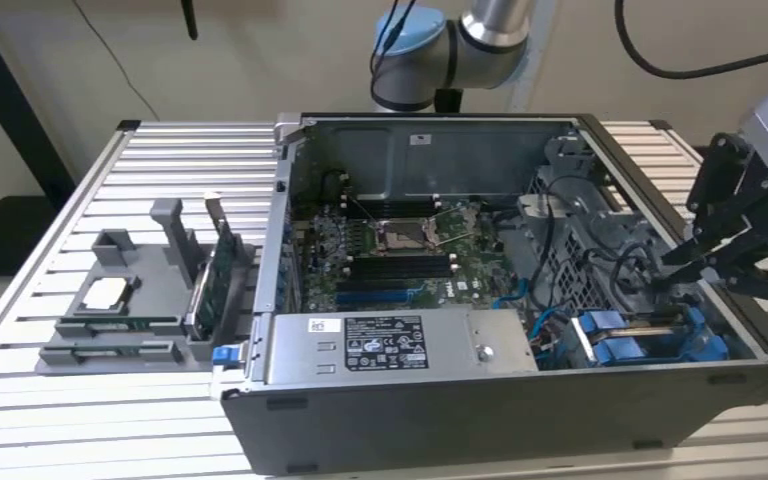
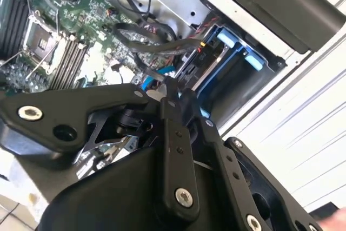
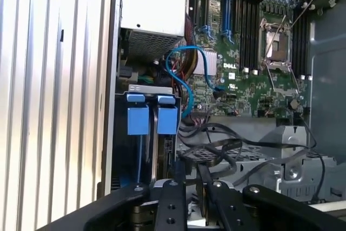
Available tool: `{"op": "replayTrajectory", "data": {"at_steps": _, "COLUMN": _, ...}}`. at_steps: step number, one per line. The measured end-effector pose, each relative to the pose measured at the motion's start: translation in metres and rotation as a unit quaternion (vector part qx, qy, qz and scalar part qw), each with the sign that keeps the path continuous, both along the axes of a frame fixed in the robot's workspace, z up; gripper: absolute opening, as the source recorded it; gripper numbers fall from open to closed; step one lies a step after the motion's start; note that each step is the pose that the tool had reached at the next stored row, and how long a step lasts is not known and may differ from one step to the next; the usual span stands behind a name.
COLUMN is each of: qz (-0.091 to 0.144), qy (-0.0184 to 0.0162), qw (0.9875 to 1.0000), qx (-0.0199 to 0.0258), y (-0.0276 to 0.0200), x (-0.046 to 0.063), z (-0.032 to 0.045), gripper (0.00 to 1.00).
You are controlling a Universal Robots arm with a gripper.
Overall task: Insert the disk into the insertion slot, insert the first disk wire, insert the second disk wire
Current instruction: 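Insert the second disk wire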
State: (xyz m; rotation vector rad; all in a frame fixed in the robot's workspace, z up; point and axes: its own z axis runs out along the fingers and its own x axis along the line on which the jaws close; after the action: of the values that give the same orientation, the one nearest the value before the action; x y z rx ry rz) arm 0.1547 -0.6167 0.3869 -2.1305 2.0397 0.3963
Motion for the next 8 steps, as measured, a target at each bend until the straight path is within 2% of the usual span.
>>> {"op": "replayTrajectory", "data": {"at_steps": 1, "qz": 0.0, "qy": -0.0036, "qw": 1.0, "qx": 0.0001, "y": 0.0, "x": -0.002, "z": 0.0, "gripper": 0.23}}
{"op": "replayTrajectory", "data": {"at_steps": 2, "qz": 0.0, "qy": -0.0094, "qw": 1.0, "qx": -0.0002, "y": 0.0, "x": -0.004, "z": 0.0001, "gripper": 0.23}}
{"op": "replayTrajectory", "data": {"at_steps": 3, "qz": 0.0, "qy": -0.0173, "qw": 0.9998, "qx": -0.0013, "y": 0.0, "x": -0.007, "z": 0.0001, "gripper": 0.23}}
{"op": "replayTrajectory", "data": {"at_steps": 5, "qz": 0.0, "qy": -0.0358, "qw": 0.9993, "qx": -0.0048, "y": -0.0001, "x": -0.011, "z": 0.0, "gripper": 0.23}}
{"op": "replayTrajectory", "data": {"at_steps": 8, "qz": 0.0, "qy": -0.0624, "qw": 0.998, "qx": -0.0115, "y": 0.0, "x": -0.018, "z": -0.0002, "gripper": 0.23}}
